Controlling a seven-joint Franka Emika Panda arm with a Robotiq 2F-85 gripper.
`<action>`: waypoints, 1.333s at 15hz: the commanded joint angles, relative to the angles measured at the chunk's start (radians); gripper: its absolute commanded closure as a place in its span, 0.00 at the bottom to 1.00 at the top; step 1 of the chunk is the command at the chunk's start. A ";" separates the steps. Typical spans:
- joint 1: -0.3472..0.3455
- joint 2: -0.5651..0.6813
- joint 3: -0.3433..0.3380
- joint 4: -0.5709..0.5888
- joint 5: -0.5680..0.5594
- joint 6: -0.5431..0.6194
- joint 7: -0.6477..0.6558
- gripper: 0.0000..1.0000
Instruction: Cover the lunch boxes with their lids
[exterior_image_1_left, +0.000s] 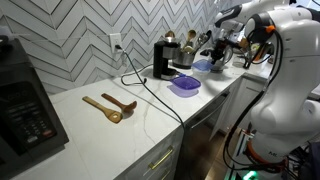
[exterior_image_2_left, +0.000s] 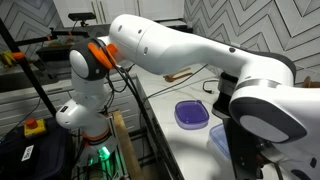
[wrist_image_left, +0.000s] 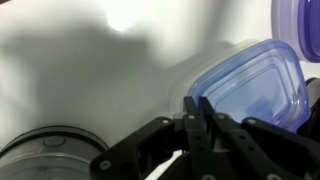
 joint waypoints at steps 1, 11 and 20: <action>-0.030 0.064 0.021 0.068 0.013 -0.011 -0.019 0.98; -0.065 0.152 0.074 0.177 0.028 -0.072 -0.025 0.98; -0.057 0.157 0.056 0.195 0.017 -0.121 0.021 0.98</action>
